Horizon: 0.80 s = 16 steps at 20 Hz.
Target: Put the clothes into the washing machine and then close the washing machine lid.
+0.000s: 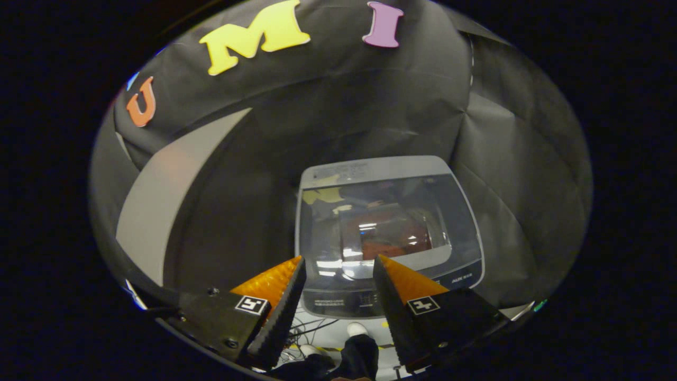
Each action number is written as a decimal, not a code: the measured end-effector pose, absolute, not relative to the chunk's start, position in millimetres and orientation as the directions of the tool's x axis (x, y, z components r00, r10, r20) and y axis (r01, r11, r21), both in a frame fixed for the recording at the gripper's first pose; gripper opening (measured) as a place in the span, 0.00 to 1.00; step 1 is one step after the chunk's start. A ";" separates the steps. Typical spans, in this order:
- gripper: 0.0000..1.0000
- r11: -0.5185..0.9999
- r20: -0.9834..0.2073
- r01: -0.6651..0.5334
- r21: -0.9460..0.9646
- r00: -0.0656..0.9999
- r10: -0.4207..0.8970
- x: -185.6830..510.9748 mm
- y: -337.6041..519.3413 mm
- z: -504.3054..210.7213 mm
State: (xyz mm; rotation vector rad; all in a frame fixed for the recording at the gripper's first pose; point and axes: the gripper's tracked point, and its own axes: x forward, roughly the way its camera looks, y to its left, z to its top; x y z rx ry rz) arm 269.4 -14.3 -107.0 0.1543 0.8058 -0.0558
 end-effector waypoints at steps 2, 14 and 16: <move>0.82 0.989 -0.678 0.086 0.118 0.735 0.016 260.8 -0.5 -85.8; 0.82 0.996 -0.222 -0.005 0.085 0.975 0.024 91.8 91.3 77.8; 0.82 0.996 -0.189 -0.010 0.094 0.982 0.027 65.9 89.5 81.3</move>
